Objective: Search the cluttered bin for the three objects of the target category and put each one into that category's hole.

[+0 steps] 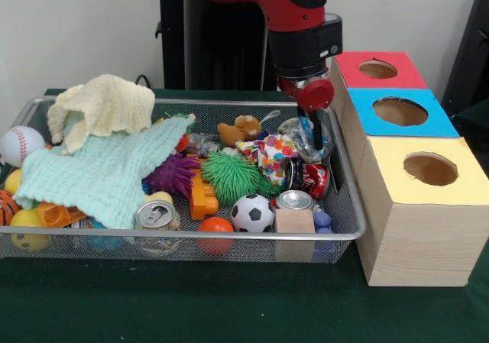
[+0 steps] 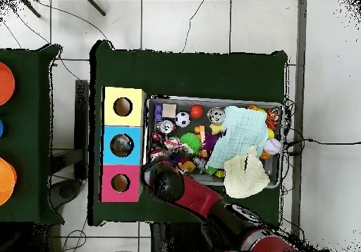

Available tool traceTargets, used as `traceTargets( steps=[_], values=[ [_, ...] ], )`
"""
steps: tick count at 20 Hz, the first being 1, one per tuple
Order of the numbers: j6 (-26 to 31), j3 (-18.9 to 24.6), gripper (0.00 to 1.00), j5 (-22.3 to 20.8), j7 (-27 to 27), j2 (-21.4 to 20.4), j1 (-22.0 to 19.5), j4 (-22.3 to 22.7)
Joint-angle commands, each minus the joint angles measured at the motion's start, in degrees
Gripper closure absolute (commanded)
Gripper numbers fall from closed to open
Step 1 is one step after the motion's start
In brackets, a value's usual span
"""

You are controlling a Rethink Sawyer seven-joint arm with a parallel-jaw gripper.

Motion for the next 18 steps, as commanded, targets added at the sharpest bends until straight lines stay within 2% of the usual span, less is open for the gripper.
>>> traceTargets(
  steps=[1,2,3,7,10,11,18],
  values=[
    [1.41,7.02,0.00,-2.20,6.60,1.42,1.37,-0.40],
    [1.35,6.33,0.00,-2.35,6.24,1.34,1.82,-0.66],
    [1.29,5.64,1.00,-2.50,5.88,1.26,2.27,-0.92],
    [4.67,2.16,1.00,-1.06,4.26,-0.68,5.48,-2.01],
    [5.12,1.52,1.00,-0.70,4.64,-2.16,6.48,-1.69],
    [5.64,-0.05,1.00,-0.19,4.42,-3.04,7.81,-1.93],
    [3.96,-1.21,1.00,-0.35,4.92,-2.58,9.11,-2.87]
  ],
)
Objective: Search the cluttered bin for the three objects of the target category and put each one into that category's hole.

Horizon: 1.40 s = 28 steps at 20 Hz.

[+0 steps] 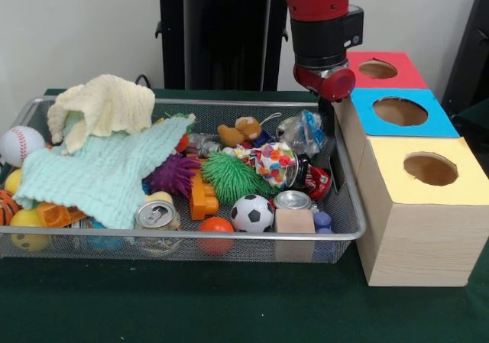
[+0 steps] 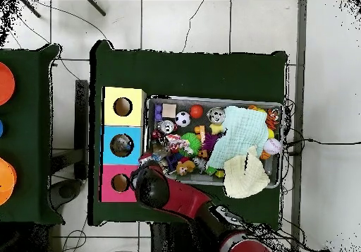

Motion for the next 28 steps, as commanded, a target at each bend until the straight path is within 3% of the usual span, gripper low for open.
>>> traceTargets(
  steps=[1,6,14,18,21,24,28],
  values=[
    [3.83,2.03,1.00,0.22,5.09,-0.44,2.83,-3.36],
    [7.93,1.65,1.00,1.49,5.78,-5.42,4.05,-1.66],
    [18.24,-4.75,1.00,2.47,4.85,-14.41,10.34,-3.00],
    [24.86,-13.28,1.00,-4.84,-3.38,-16.46,16.34,-9.91],
    [31.16,-15.66,1.00,-12.12,-10.36,-17.94,18.38,-15.04],
    [34.62,-14.83,1.00,-18.08,-13.57,-18.98,18.58,-17.81],
    [38.52,-6.53,1.00,-21.76,-17.68,-20.19,12.33,-17.94]
  ],
)
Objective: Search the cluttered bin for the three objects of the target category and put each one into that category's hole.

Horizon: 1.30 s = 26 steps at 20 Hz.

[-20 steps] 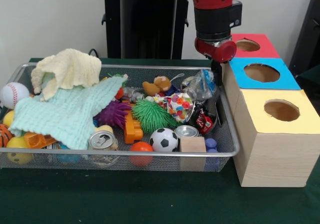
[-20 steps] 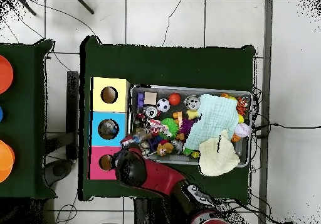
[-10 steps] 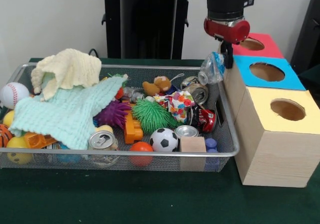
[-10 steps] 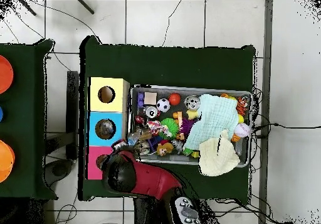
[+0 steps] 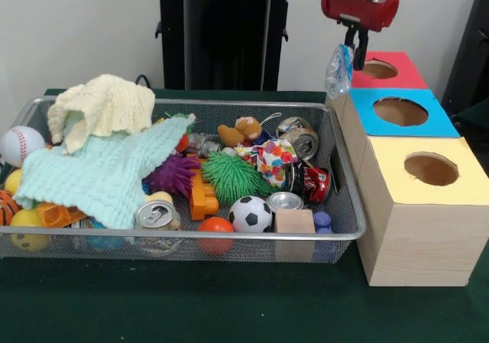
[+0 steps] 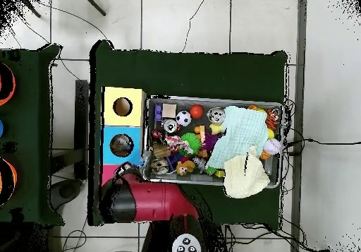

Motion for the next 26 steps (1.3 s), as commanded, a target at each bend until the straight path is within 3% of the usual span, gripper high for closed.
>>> traceTargets(
  steps=[1,4,7,18,26],
  values=[
    [11.38,9.45,1.00,-9.07,-19.64,-3.83,-6.77,-9.54],
    [10.41,19.38,1.00,-10.58,-25.26,-3.20,-13.34,-8.23],
    [10.05,23.13,1.00,-11.82,-23.84,-1.90,-15.20,-8.61],
    [4.53,21.99,1.00,-15.52,-10.59,1.04,-9.82,-8.35],
    [1.06,18.28,1.00,-14.06,-3.50,2.69,-3.87,-8.43]
  ],
)
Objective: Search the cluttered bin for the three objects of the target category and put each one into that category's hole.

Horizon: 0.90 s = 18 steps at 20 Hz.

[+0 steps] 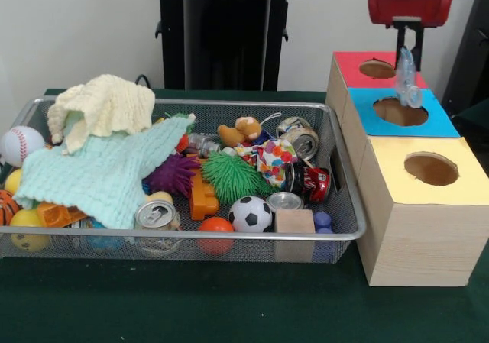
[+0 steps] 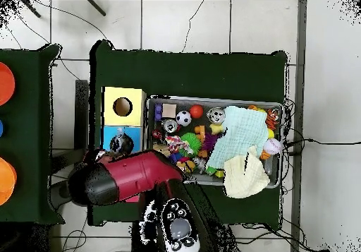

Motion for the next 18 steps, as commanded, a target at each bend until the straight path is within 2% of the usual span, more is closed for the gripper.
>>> traceTargets(
  steps=[1,6,14,18],
  values=[
    [-4.01,1.38,1.00,-2.30,1.81,3.28,3.16,-1.97],
    [-3.23,0.46,1.00,-1.44,1.72,4.66,3.66,-1.75],
    [-4.17,-0.40,1.00,-0.54,3.03,3.46,3.32,-0.17],
    [-3.10,-4.37,1.00,0.21,7.20,1.12,6.00,1.60]
  ],
)
